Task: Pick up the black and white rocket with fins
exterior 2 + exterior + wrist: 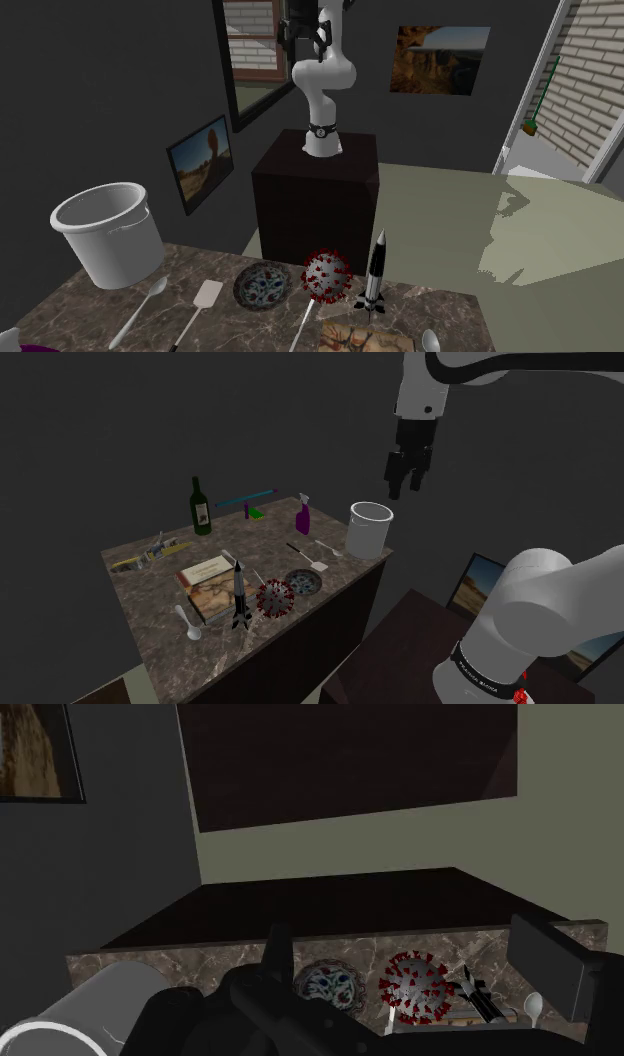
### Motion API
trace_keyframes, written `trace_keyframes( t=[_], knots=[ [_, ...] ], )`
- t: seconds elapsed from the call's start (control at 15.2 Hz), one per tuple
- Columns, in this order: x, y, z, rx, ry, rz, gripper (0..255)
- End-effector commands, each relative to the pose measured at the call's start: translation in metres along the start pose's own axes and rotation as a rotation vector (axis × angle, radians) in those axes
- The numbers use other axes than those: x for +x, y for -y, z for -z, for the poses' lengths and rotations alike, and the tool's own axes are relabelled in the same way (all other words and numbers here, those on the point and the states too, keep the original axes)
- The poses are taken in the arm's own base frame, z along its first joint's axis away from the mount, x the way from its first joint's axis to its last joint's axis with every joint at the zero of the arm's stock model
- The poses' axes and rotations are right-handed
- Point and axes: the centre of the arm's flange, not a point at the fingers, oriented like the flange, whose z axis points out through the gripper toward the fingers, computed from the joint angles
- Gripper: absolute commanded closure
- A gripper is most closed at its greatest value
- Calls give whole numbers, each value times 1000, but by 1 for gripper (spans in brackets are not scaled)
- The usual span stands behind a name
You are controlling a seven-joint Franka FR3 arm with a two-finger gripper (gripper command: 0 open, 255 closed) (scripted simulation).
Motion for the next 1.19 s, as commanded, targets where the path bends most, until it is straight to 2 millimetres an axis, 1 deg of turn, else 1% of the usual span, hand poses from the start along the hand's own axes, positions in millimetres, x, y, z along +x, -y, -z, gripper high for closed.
trace_keyframes(
  t=[0.0, 0.53, 1.12],
  knots=[
    [0, 0, 0, 0, 0, 0, 0],
    [24, 21, -94, 10, -137, 119, 0],
    [64, 49, -194, 20, -291, 254, 0]
  ],
)
